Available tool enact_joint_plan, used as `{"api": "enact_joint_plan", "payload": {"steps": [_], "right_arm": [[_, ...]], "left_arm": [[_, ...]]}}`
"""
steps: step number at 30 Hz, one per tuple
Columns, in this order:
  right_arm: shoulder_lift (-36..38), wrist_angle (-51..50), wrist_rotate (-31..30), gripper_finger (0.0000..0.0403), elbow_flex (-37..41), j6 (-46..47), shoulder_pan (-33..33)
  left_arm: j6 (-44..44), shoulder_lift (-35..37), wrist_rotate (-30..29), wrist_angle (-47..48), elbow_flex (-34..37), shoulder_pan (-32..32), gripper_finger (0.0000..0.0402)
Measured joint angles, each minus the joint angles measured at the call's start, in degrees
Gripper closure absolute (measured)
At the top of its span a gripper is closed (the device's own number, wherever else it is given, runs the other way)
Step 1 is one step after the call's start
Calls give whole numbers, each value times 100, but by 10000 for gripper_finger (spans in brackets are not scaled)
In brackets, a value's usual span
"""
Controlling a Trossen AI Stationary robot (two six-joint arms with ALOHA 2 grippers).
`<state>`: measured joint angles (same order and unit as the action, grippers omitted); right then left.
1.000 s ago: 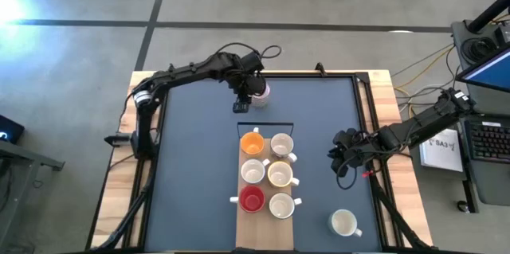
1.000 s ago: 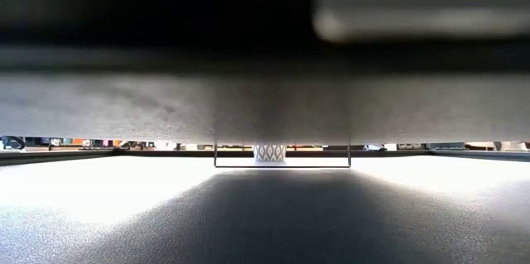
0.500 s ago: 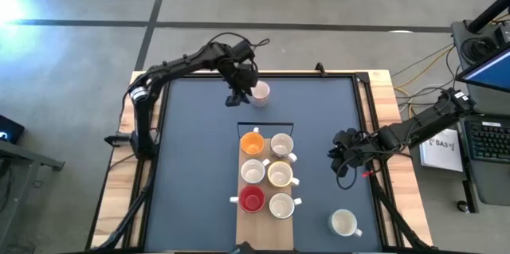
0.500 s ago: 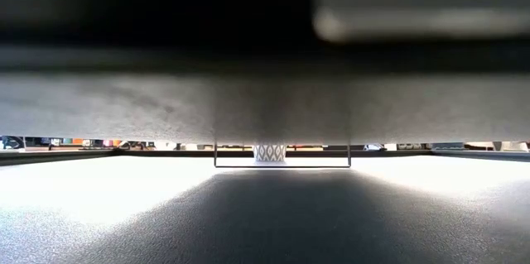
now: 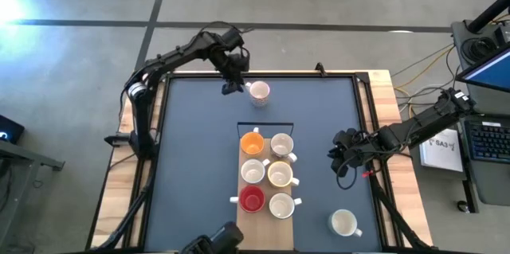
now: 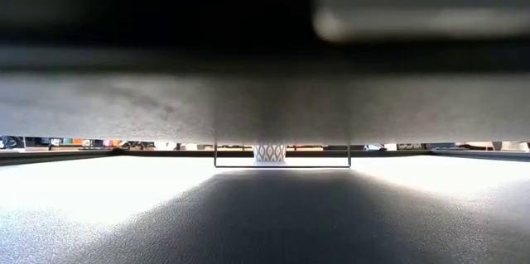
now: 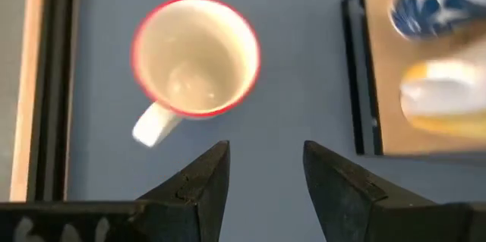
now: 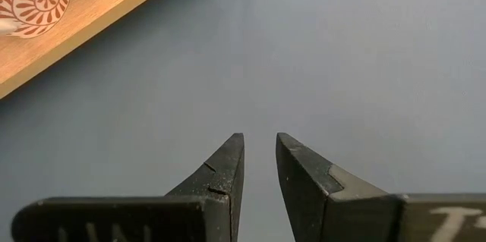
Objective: Place coffee mugs
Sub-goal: Adjust the shelf
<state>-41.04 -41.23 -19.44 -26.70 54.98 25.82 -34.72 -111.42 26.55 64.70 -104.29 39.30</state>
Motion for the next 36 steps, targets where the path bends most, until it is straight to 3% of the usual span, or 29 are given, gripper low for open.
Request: {"api": "enact_joint_plan", "payload": {"steps": [9, 18, 29, 36], "right_arm": [[0, 0, 0, 335, 2, 0, 2], [0, 0, 0, 335, 2, 0, 0], [0, 0, 1, 335, 1, 1, 2], [0, 2, 0, 335, 2, -2, 2]], "left_arm": [[1723, 0, -277, -1294, -4, 47, 251], [2309, -318, -446, -1282, 4, 60, 251], [2443, -883, -306, -515, -551, 121, 251], [1578, -1698, -173, 956, -1969, 139, 251]]}}
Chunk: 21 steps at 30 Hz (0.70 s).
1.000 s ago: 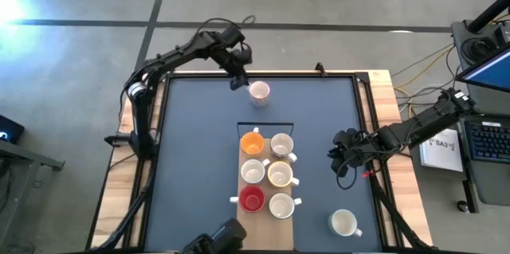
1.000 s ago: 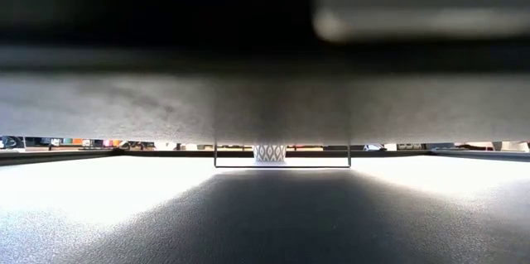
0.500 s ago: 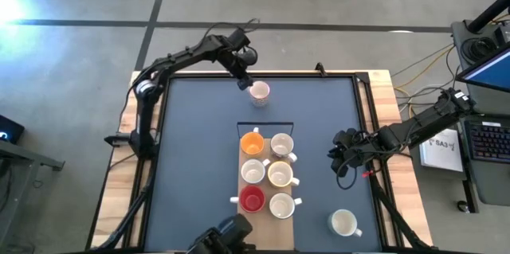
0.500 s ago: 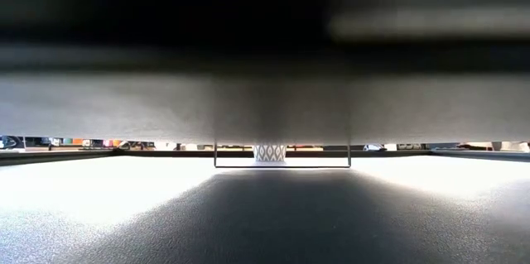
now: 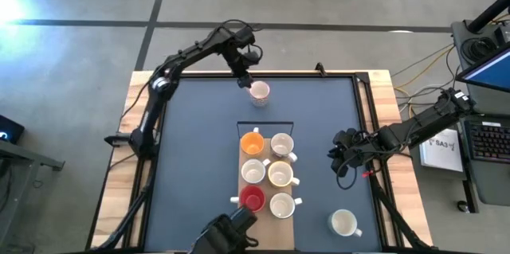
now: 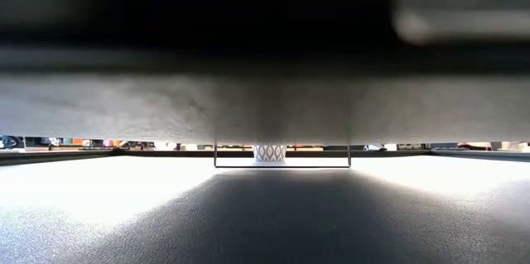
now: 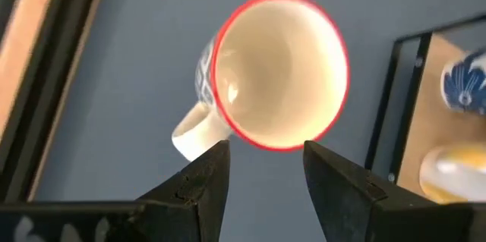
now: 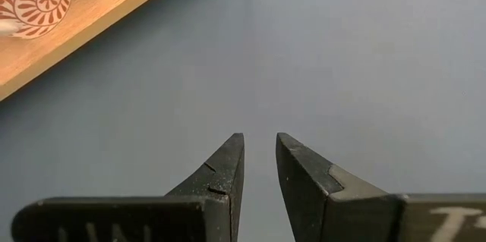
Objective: Place coffee mugs
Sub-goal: Adjust the shelf
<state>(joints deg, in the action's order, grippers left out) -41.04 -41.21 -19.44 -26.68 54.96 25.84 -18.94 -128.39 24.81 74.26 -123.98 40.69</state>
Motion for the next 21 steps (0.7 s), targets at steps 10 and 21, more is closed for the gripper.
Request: {"api": "enact_joint_plan", "payload": {"steps": [10, 21], "right_arm": [[0, -2, 0, 335, 0, 2, 0], [0, -1, 2, 335, 0, 4, -1]], "left_arm": [[-72, -407, 440, 474, -575, 39, 251], [-1961, -90, 462, 836, -680, 90, 251]]}}
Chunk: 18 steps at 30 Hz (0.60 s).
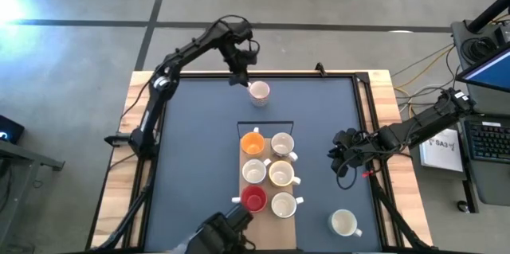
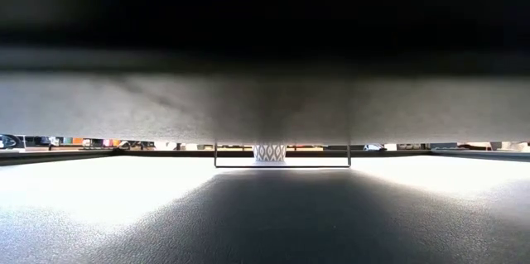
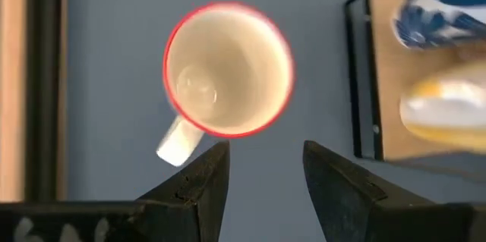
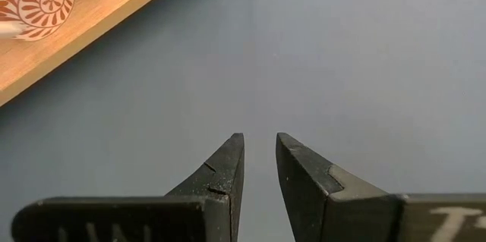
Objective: Place coffee mugs
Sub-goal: Adjust the shelf
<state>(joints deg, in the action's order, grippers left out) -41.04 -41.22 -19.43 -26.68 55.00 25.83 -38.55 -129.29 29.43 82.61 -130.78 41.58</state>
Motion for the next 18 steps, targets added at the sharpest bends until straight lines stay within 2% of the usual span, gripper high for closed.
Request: {"api": "enact_joint_plan", "payload": {"steps": [7, 12, 14, 18], "right_arm": [[0, 1, -2, 335, -1, -4, 0], [0, 1, -2, 335, 0, -4, -1], [0, -2, -2, 335, 0, 0, 2], [-2, 1, -2, 335, 0, 0, 0]], "left_arm": [[-1656, 379, 10, 99, -2, 4, 253], [-3161, 326, -43, 141, 38, 15, 276], [-3754, 254, -217, 204, 58, 15, 289], [-4578, 200, -923, 231, 156, 15, 319]]}}
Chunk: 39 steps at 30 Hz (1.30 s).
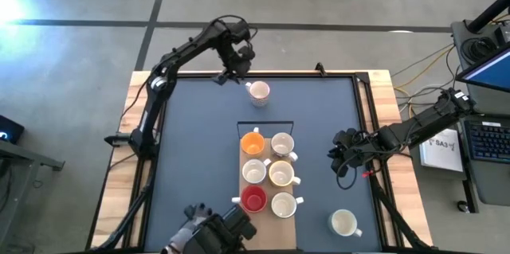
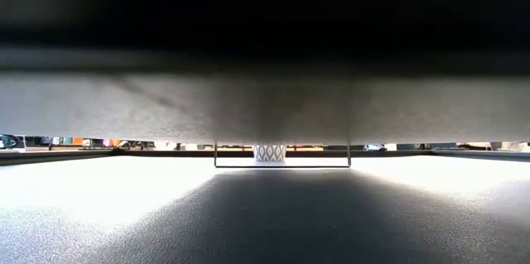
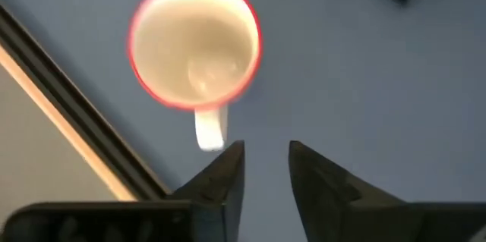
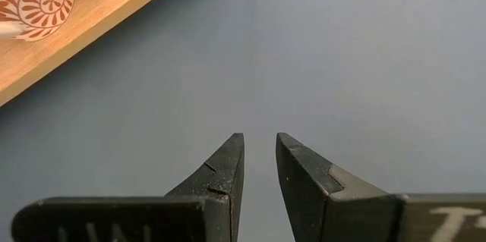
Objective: Place coffee mugs
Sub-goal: Adjust the shelf
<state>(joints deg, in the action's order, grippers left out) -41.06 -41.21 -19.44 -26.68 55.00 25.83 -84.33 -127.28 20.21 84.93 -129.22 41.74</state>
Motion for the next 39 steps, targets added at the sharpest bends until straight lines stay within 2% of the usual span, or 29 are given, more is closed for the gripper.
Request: {"api": "enact_joint_plan", "payload": {"steps": [4, 8, 15, 24, 28, 34, 39], "right_arm": [[0, -2, 0, 335, 0, -4, 1], [2, -1, 0, 335, 0, -4, -1], [2, 0, 0, 335, 0, 0, -1], [2, 2, 0, 335, 0, 0, 1], [2, 0, 0, 335, 0, -1, 1], [1, 0, 0, 335, 0, -1, -1], [2, 0, 0, 335, 0, -4, 1]], "left_arm": [[-566, 15, -339, 2, 164, 9, 349], [-698, 36, -601, 1, 419, 6, 365], [-1116, 176, -741, -142, 896, 7, 367], [-1230, 452, -783, -210, 816, 7, 351], [-467, 752, -666, -365, 805, -23, 334], [1665, 1002, 279, -755, 805, -93, 326], [2783, 1025, 993, -1221, 813, -105, 321]]}}
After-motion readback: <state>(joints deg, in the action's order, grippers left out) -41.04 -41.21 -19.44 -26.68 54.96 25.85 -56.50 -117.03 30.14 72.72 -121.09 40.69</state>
